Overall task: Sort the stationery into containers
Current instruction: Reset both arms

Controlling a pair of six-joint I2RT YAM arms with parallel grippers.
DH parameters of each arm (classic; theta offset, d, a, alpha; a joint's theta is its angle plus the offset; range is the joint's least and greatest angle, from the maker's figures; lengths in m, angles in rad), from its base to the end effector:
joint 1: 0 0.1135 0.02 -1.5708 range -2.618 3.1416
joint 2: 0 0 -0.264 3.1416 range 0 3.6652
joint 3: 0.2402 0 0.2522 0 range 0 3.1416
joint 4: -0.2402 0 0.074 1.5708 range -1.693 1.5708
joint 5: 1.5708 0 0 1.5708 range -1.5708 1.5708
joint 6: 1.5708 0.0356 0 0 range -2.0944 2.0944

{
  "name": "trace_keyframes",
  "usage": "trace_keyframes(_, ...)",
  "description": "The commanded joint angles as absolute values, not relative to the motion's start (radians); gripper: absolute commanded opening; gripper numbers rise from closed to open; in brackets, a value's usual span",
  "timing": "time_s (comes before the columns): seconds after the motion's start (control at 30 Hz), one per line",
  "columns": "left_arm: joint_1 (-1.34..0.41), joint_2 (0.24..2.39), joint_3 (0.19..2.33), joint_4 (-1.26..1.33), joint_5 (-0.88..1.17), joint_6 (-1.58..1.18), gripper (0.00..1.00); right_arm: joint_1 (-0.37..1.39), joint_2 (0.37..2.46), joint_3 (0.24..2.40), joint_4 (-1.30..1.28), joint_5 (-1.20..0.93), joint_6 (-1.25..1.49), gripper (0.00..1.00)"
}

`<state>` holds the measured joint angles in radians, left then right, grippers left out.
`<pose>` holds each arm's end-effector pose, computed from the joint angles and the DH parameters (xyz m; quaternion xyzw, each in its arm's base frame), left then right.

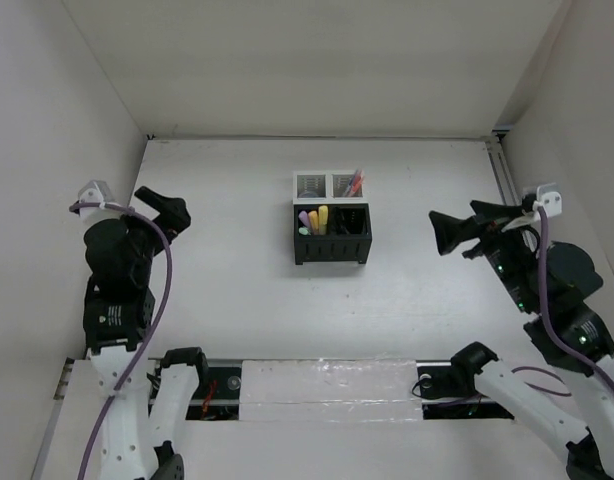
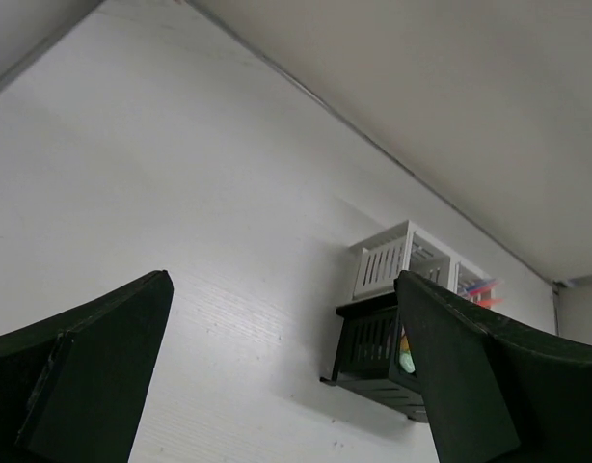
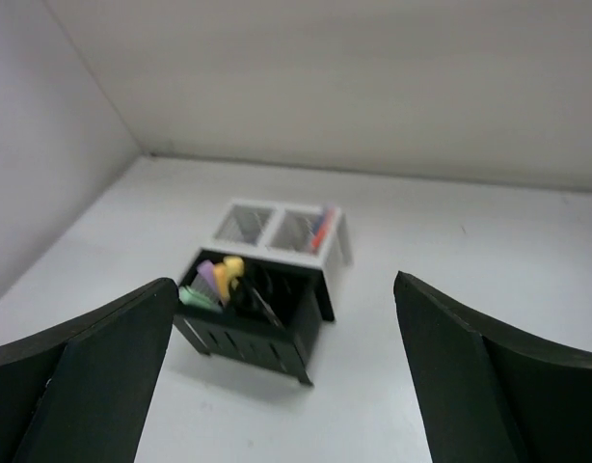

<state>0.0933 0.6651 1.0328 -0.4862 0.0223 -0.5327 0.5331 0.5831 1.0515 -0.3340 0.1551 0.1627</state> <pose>0.1276 0.0111 0.4075 -0.2232 0.7136 -0.1528 0.6462 0.0883 0.0457 0.4376 -0.0635 0.6556 0.2080 0.7231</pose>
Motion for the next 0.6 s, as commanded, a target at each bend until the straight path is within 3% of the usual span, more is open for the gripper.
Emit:
trace_keyframes(0.0,0.095,0.635,1.117,-0.601,-0.112,-0.534,1.0,0.546,0.5,1.123,-0.655,0.299,0.184,1.0)
trace_keyframes(0.27,0.095,0.485,1.161,-0.719,-0.201,-0.569,1.0,0.546,0.382,1.299,-0.968,0.36,0.193,1.0)
trace_keyframes(0.57,0.095,0.422,1.08,-0.71,-0.181,-0.578,1.0,0.565,0.305,1.362,-1.043,0.437,0.184,1.0)
